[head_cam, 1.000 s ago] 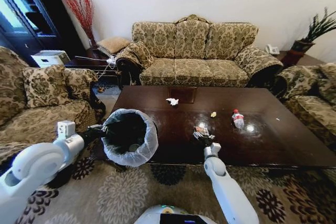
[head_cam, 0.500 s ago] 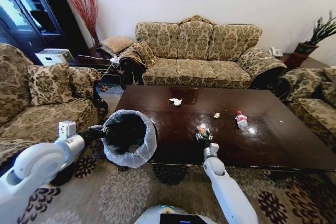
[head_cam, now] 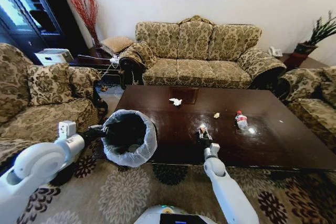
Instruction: Move to the front of the table and place the trash on the table into the trash bin.
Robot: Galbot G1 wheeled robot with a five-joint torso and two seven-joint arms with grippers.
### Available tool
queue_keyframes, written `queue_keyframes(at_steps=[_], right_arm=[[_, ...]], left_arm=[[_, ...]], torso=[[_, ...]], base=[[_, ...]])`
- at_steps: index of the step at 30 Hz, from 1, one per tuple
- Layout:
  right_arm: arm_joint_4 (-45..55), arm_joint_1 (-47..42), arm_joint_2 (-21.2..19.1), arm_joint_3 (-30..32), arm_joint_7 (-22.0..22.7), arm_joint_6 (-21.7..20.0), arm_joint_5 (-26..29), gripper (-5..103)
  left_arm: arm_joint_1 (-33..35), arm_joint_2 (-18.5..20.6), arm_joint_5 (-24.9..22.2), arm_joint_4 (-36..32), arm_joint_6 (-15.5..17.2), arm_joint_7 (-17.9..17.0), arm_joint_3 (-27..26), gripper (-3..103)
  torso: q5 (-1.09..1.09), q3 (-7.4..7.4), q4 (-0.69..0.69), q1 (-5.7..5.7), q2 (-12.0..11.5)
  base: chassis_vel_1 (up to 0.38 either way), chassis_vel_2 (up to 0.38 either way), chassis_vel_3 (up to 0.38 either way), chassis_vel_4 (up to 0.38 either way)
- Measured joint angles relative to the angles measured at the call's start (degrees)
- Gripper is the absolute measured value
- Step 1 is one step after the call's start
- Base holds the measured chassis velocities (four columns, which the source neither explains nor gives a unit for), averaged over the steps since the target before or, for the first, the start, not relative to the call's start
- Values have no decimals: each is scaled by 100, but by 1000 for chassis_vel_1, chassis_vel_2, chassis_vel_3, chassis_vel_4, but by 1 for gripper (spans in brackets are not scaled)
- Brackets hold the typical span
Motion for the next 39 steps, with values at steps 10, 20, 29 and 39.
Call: queue_keyframes(at_steps=[10,20,29,39], right_arm=[[2754,24,-95,-662,-1126,668,37,0],[3652,552,-301,-2375,-1535,298,354,0],[3566,438,-447,-3058,-1725,175,90,-3],[3471,277,-540,-2511,-1868,208,6,35]], left_arm=[[34,191,-31,14,0,-14,-12,0],[89,197,-47,-65,26,-29,30,0],[74,223,-58,-70,36,-38,17,0],[80,88,-38,-70,37,-52,36,0]], torso=[[-5,-1,0,0,0],[-2,0,0,0,0],[-3,0,0,0,0],[-2,0,0,0,0]], base=[[0,0,0,0],[0,0,0,0],[0,0,0,0],[0,0,0,0]])
